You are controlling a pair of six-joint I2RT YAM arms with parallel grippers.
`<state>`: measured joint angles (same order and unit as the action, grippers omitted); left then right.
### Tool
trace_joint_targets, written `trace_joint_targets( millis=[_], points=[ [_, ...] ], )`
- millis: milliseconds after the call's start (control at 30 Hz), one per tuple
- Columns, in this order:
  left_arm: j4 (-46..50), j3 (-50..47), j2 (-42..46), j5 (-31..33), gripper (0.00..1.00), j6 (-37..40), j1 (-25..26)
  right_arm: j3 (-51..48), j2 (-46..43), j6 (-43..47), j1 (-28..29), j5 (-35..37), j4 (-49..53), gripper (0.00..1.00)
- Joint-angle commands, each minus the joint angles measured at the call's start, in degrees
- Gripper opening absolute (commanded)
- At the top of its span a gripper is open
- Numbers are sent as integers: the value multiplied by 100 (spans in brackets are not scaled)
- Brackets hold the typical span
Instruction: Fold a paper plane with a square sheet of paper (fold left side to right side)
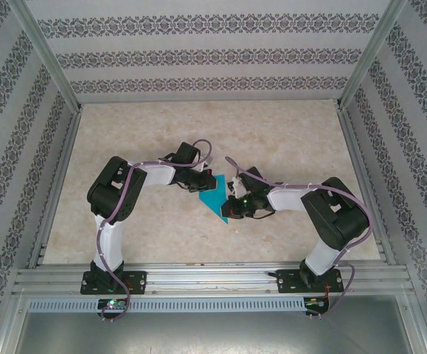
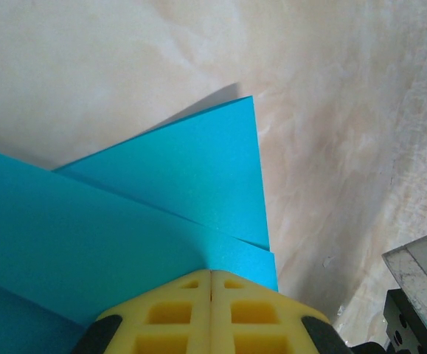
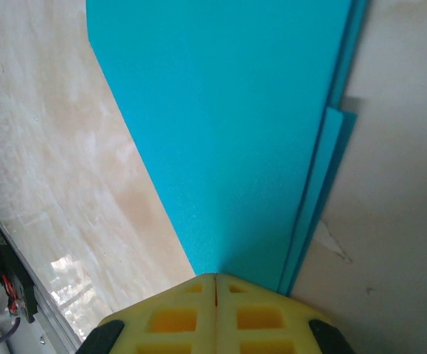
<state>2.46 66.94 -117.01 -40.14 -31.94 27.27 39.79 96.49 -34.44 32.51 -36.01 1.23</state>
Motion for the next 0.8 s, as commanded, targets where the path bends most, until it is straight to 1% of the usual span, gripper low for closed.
trace_joint_targets(
  millis=[0, 533, 700, 767],
  points=[
    [250, -233, -269, 568, 0, 35, -140, -317, -49, -28, 121, -56, 768, 0],
    [179, -206, -224, 489, 0, 13, -135, -673, -492, 55, 157, -93, 1118, 0],
    [-11, -177, -132, 280, 0, -111, -131, -614, -825, 205, 142, -56, 1540, 0],
    [-197, -154, -39, 87, 4, -237, -125, -546, -1085, 278, 70, -102, 1689, 0]
  ],
)
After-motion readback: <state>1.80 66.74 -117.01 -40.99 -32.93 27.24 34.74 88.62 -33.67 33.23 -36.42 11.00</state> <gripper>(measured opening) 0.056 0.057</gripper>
